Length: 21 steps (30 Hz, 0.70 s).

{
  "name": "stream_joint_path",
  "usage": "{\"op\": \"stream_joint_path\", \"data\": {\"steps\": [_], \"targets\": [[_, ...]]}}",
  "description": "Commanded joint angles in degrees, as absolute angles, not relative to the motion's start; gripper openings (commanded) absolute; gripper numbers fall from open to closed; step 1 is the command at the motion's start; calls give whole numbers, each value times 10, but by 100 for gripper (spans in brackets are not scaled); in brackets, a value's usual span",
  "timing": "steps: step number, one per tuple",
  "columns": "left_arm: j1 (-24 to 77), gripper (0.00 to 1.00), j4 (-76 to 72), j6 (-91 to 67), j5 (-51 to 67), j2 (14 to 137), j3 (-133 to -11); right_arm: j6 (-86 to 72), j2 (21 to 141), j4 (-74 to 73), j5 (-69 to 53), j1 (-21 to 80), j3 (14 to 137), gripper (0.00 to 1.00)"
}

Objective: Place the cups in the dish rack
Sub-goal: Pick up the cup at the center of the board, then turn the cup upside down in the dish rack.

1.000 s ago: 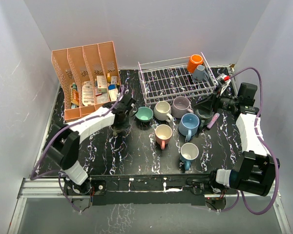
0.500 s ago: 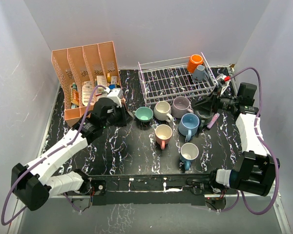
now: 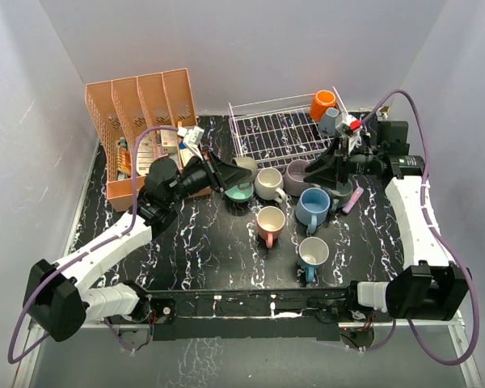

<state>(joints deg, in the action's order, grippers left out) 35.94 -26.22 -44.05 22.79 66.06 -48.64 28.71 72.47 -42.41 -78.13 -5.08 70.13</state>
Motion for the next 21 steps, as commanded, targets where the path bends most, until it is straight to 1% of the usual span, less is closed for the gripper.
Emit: {"op": "stream_joint_path", "data": {"steps": [1,5,8,9,10,13,15,16,21], "targets": [[356,0,-493,-538,304,667,-507,377,719,-525,-769,-15,767,42],[356,0,-618,-603,325,692,-502,371,700,-511,-748,3,787,43],[356,0,-711,-653,334,713,-503,320,659,-422,-755,16,760,43],[356,0,-737,-669,334,721,-505,270,631,-366,-756,20,734,43],[356,0,-765,-683,335,727,-508,204,605,-281,-754,24,703,44],[356,0,-834,-708,344,745,-518,15,528,-13,-725,39,600,57],[356,0,-867,-709,350,752,-521,-45,494,98,-715,52,556,61],[356,0,-878,-708,354,757,-523,-57,488,118,-712,58,548,62],[357,0,-927,-711,374,780,-537,-65,487,91,-679,86,542,61]]}}
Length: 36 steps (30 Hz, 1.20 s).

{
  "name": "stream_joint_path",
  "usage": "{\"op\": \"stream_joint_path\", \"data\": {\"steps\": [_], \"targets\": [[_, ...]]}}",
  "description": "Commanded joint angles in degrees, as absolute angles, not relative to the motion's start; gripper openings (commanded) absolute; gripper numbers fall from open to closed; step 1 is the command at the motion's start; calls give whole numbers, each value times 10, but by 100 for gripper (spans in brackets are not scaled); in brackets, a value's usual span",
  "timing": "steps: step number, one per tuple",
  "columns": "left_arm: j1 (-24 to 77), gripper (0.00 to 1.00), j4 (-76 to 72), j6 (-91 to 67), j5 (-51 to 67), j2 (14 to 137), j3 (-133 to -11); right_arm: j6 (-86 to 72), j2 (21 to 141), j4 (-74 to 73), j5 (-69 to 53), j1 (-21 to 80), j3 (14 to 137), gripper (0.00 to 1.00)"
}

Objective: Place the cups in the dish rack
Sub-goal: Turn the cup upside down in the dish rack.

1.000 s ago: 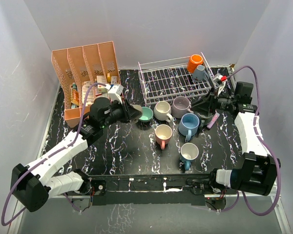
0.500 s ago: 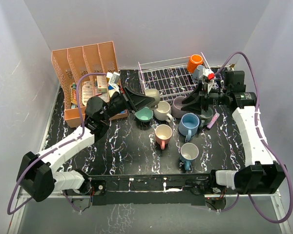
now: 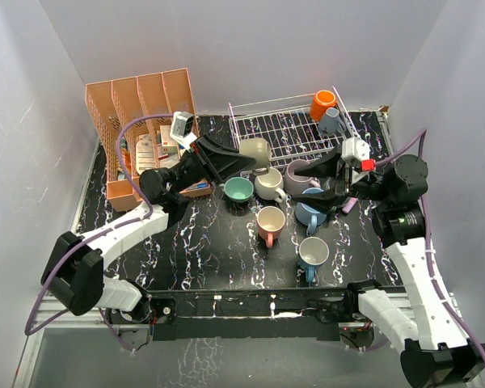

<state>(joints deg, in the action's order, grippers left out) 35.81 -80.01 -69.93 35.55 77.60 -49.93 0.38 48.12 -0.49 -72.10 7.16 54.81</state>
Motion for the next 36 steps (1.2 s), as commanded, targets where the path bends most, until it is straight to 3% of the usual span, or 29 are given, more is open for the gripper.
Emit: {"op": "stream_joint_path", "data": {"steps": [1,25,30,36], "targets": [[357,0,-936,-716,377,781,-542,-67,486,94,-674,89,539,61],[400,0,-944,-681,380,836,-570,-253,549,247,-553,187,501,60],[403,0,-941,-675,376,840,-570,-268,558,263,-550,201,500,55],[405,0,-932,-666,375,840,-570,-284,566,275,-535,209,494,41]]}}
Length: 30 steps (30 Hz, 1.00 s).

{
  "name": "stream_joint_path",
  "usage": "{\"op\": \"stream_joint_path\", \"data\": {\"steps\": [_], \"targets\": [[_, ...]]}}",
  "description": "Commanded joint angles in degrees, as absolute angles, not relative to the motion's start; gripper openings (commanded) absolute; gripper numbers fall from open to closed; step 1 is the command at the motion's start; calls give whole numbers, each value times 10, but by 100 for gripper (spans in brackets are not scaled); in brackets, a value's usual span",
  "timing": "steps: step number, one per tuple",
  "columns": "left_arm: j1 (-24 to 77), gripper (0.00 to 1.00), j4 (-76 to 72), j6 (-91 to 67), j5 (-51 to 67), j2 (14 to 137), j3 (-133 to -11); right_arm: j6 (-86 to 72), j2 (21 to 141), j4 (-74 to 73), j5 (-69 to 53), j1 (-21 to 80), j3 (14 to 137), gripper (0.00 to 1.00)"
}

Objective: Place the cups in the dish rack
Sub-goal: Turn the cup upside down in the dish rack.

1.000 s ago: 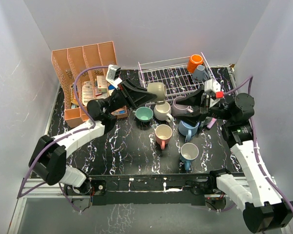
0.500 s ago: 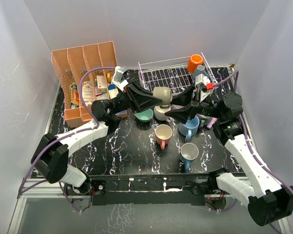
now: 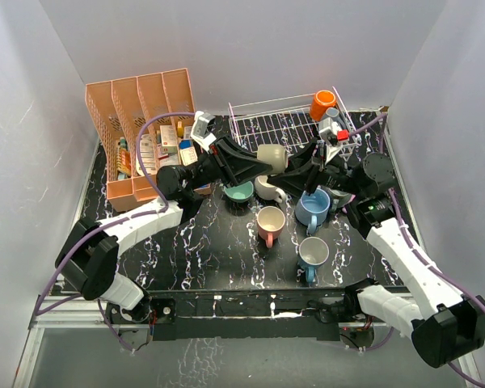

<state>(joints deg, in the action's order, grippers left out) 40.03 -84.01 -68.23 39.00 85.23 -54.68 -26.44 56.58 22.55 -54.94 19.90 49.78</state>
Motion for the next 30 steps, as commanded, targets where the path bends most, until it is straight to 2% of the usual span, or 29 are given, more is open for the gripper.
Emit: {"op": "stream_joint_path", "data": {"steps": [1,6,10,17,23,30], "targets": [[405,0,-931,-665,375,840,-570,-286,567,276,-534,210,494,39],[406,0,-930,-663,377,844,-572,-291,570,279,-530,213,493,25],[406,0,-932,-665,377,846,-569,-294,570,279,-529,213,492,8],[406,0,-930,-660,370,846,-554,-291,571,276,-533,213,491,8],[406,25,-925,-650,351,830,-527,-280,572,275,-546,213,496,8],[406,50,-883,-617,324,789,-496,-268,570,270,-550,211,495,8]]}}
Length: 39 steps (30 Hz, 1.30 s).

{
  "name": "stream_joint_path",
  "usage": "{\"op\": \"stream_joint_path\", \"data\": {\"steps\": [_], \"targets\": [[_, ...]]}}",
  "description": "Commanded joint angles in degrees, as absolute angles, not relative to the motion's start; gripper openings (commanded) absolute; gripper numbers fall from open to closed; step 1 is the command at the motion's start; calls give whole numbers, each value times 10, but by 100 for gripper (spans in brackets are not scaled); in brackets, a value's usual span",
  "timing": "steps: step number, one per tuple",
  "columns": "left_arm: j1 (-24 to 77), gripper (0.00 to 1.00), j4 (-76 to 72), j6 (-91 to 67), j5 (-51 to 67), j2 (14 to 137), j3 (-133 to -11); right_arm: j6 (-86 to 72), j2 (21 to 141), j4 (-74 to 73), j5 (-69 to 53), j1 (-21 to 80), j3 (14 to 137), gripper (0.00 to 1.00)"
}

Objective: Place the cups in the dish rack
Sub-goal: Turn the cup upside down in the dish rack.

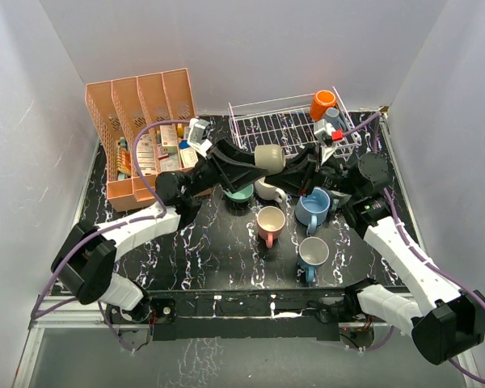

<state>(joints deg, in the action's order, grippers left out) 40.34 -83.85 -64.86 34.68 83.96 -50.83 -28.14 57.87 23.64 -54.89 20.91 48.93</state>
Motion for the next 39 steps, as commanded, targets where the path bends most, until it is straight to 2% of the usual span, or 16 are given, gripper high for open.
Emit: {"op": "stream_joint_path", "data": {"steps": [1,15,21,28,39], "targets": [[405,53,-876,-613,319,787,-492,-265,570,268,-551,211,495,8],[404,79,-776,-560,279,712,-452,-221,559,237,-574,198,495,8],[404,87,-732,-537,259,683,-437,-200,556,220,-582,193,498,8],[403,93,-667,-502,240,645,-424,-181,555,207,-584,189,500,8],[403,94,-516,-430,208,593,-429,-95,560,142,-586,180,520,8]]}}
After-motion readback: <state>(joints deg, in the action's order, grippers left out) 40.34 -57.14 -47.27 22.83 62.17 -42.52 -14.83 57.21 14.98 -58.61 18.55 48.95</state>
